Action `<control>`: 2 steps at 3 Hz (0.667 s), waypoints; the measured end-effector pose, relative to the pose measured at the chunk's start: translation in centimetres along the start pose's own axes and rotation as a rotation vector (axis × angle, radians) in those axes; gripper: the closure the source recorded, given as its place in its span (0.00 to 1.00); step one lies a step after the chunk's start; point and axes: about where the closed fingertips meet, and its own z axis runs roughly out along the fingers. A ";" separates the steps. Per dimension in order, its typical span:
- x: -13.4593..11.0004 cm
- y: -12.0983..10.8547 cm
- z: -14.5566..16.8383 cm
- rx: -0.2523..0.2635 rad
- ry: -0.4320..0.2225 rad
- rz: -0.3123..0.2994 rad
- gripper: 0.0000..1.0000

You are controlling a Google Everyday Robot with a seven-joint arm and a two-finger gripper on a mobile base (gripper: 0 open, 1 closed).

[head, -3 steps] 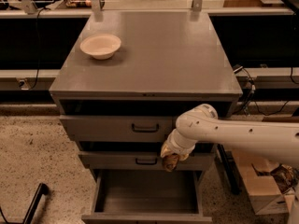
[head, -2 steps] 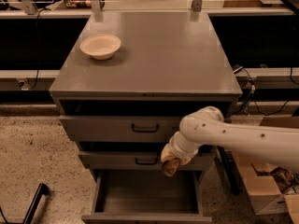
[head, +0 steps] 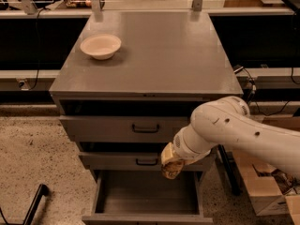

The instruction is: Pick orange can from bottom drawer and place on counter

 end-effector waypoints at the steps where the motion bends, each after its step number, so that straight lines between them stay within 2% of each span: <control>1: 2.7 -1.9 -7.2 -0.036 0.045 -0.071 1.00; 2: 6.9 -3.3 -13.5 -0.078 0.056 -0.117 1.00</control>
Offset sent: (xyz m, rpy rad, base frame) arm 0.0975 -0.0145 0.2887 -0.1577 -0.1120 0.1099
